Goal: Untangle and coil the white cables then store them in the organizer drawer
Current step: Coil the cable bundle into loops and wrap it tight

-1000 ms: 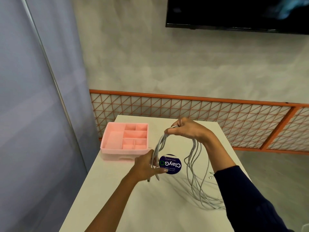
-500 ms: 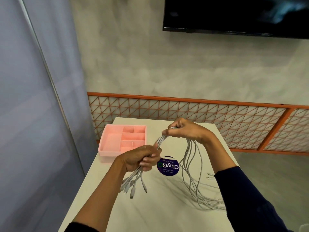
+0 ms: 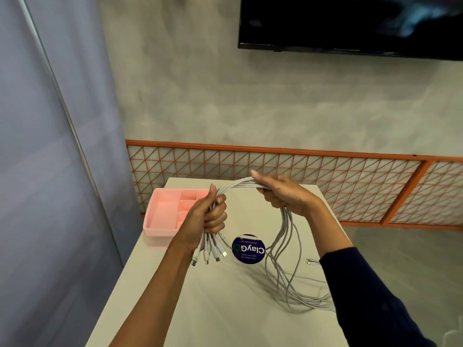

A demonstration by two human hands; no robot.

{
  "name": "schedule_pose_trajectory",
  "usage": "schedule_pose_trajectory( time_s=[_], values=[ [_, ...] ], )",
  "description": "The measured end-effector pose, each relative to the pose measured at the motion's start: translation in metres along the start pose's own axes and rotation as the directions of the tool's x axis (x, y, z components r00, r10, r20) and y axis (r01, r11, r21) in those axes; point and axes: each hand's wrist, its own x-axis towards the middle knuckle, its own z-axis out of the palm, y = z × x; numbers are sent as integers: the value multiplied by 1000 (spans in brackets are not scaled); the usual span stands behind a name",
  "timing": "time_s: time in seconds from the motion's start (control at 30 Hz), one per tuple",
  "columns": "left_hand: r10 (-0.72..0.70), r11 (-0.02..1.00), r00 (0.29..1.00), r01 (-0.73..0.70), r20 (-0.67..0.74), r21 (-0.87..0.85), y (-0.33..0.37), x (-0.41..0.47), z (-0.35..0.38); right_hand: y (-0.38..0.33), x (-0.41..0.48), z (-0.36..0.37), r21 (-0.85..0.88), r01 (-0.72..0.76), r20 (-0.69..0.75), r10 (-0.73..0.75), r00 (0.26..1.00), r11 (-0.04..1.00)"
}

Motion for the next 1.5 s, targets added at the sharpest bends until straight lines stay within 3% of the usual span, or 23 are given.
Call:
schedule_pose_trajectory(
  time_s=[0.17, 0.3, 0.5, 0.6, 0.67, 0.73, 0.83, 0.97, 1.1, 1.2, 1.33, 1.4, 1.5],
  values=[
    [77, 997, 995, -77, 64, -9, 22, -3, 16, 24, -4, 6, 81, 105, 183, -119, 976, 991],
    [138, 983, 977, -115, 162, -142, 37, -7, 17, 59, -5, 15, -18, 50, 92, -48, 995, 999],
    [178, 984, 982, -176, 61, -38, 40, -7, 11, 97, -9, 36, 393, 52, 62, -82, 995, 918],
    [175, 984, 984, -176, 30, 12, 39, -8, 3, 93, -8, 28, 593, -55, 194, -76, 978, 803],
    [178, 983, 984, -179, 19, 31, 37, -10, 0, 94, -5, 21, 679, -219, 385, -85, 919, 701],
    [181, 983, 983, -182, 24, 37, 35, -12, 0, 99, -3, 18, 678, -359, 546, -114, 830, 641],
    [184, 981, 982, -186, 44, 63, 34, -11, 3, 109, -4, 24, 665, -427, 629, -150, 763, 613],
    [201, 979, 979, -202, 33, 2, 38, -8, 2, 110, -13, 31, 793, -281, 472, -254, 844, 541],
    [255, 967, 967, -255, 7, -16, 44, -4, 0, 98, -21, 27, 780, -62, 213, -172, 962, 622],
    [276, 961, 961, -276, 14, -21, 45, -3, 1, 92, -19, 30, 684, 94, -10, -120, 993, 724],
    [277, 961, 961, -277, 24, 11, 47, -3, 6, 88, -13, 39, 349, 223, -298, -118, 947, 910],
    [275, 961, 961, -276, 25, 35, 46, -3, 10, 89, -8, 47, 158, 252, -470, -152, 870, 955],
    [273, 959, 961, -276, 42, 71, 45, -1, 18, 92, -1, 66, -59, 179, -656, -173, 734, 982]
  ],
)
